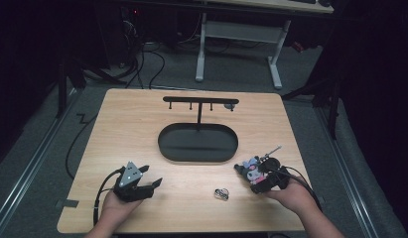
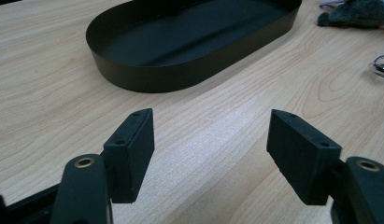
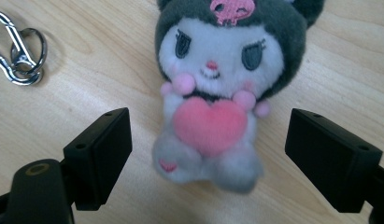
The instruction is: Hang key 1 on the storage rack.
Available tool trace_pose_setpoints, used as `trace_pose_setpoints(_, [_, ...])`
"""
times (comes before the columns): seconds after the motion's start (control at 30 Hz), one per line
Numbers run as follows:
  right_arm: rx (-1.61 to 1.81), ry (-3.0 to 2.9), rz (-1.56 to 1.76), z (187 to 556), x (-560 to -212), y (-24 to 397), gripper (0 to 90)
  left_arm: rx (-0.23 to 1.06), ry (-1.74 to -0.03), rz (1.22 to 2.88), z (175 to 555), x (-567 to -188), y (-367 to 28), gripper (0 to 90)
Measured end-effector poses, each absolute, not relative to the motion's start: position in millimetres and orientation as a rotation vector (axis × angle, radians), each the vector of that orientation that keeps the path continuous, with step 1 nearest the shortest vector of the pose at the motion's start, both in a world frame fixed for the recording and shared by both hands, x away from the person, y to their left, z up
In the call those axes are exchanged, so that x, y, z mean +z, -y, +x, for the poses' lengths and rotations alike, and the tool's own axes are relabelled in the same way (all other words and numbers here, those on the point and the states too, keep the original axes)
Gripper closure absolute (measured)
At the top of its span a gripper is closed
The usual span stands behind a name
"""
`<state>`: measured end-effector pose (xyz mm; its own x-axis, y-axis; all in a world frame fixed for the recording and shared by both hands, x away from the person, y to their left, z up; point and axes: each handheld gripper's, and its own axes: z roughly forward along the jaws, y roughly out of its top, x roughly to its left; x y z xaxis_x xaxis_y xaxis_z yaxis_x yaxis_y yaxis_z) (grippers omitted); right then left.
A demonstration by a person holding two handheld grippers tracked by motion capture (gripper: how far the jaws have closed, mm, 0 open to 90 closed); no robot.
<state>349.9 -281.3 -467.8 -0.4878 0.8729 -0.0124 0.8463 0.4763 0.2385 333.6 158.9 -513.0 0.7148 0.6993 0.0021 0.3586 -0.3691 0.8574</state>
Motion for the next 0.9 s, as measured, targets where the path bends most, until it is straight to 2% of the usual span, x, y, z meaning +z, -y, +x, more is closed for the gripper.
trace_pose_setpoints(0.43, [0.235,-2.591,1.529,360,-481,271,15.4,0.467,-0.782,1.995,331,-513,-156,32.7])
trace_pose_setpoints(0.63, [0.222,-2.585,1.572,359,-484,279,19.2,0.468,-0.776,2.001,332,-513,-156,32.7])
trace_pose_setpoints(0.9, [0.274,-2.597,1.563,355,-485,281,37.5,0.464,-0.774,2.001,331,-513,-156,32.7])
